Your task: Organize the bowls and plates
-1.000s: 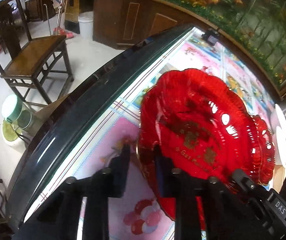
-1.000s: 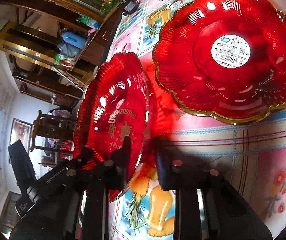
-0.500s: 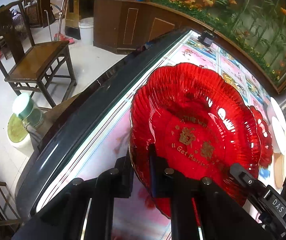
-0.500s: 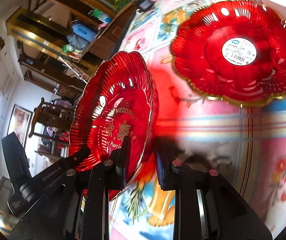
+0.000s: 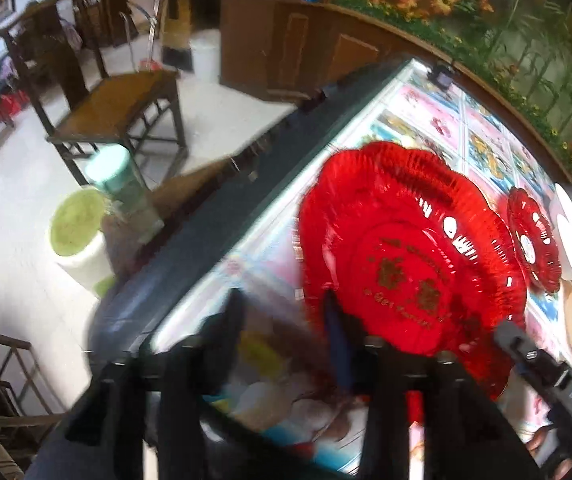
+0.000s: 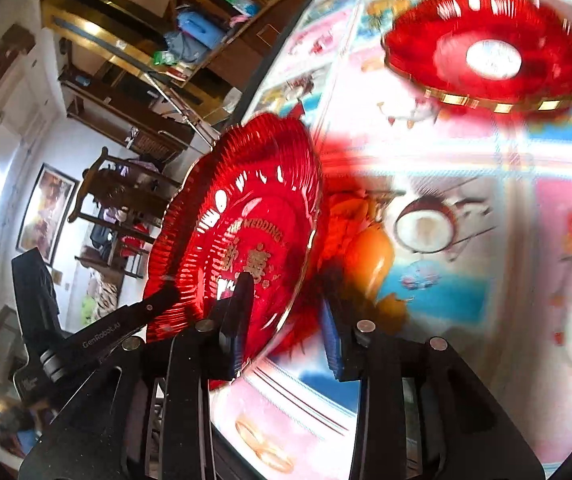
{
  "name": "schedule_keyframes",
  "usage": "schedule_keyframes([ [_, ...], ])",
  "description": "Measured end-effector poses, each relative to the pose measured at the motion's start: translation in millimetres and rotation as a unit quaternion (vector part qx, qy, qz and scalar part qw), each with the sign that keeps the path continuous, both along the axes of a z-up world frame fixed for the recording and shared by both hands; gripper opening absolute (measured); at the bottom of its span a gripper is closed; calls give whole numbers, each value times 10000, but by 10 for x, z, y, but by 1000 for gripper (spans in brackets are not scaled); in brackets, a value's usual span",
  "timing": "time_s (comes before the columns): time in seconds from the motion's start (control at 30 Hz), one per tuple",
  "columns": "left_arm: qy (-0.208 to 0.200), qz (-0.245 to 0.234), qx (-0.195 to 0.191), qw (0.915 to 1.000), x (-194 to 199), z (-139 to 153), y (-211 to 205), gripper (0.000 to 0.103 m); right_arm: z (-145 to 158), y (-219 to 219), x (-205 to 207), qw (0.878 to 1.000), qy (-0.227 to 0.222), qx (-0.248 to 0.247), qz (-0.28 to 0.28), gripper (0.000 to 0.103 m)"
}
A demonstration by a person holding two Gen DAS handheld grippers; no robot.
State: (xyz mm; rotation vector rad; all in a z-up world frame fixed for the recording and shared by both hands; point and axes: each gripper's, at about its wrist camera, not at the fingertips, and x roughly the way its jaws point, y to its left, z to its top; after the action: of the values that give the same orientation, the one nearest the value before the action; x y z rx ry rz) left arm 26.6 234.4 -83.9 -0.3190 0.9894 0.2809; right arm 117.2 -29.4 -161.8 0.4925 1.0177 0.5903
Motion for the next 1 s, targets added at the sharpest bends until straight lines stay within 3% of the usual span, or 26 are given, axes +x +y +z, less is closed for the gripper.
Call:
schedule_keyframes([
  [0.1, -215, -19, 256, 9994, -225, 127, -11, 66, 116, -289, -105, 9995, -328, 2, -48, 34],
  [0.3, -670, 93, 689, 9953, -533, 465, -24, 67, 369, -1001, -229, 9916, -1025, -444, -651, 36],
  [0.33, -810, 72, 694, 9943, -547, 544, -48, 68, 405, -1131, -224, 9897, -1087, -537, -765, 37],
  [0.4, -1078, -154, 511, 9927, -501, 723, -148, 81, 471, -1388, -168, 9851, -1162, -719, -1047, 37],
  [0.5, -1246, -562, 138, 9905, -274, 879, -377, 81, 529, -1678, 32, 9837, -1004, -757, -1289, 43],
  [0.67, -830, -1246, -909, 9845, 464, 897, -860, 81, 482, -2001, 404, 9865, -472, -397, -1516, 44],
  [0.73, -557, -1348, -1147, 9826, 821, 850, -1082, 81, 402, -2045, 629, 9878, -109, -124, -1549, 44],
  [0.87, -199, -1401, -1245, 9821, 1369, 687, -1446, 81, 263, -2042, 867, 9855, 251, 192, -1665, 44],
  [1.0, 230, -1460, -1245, 9811, 1776, 434, -1668, 81, 198, -2006, 964, 9855, 232, 232, -1663, 44],
])
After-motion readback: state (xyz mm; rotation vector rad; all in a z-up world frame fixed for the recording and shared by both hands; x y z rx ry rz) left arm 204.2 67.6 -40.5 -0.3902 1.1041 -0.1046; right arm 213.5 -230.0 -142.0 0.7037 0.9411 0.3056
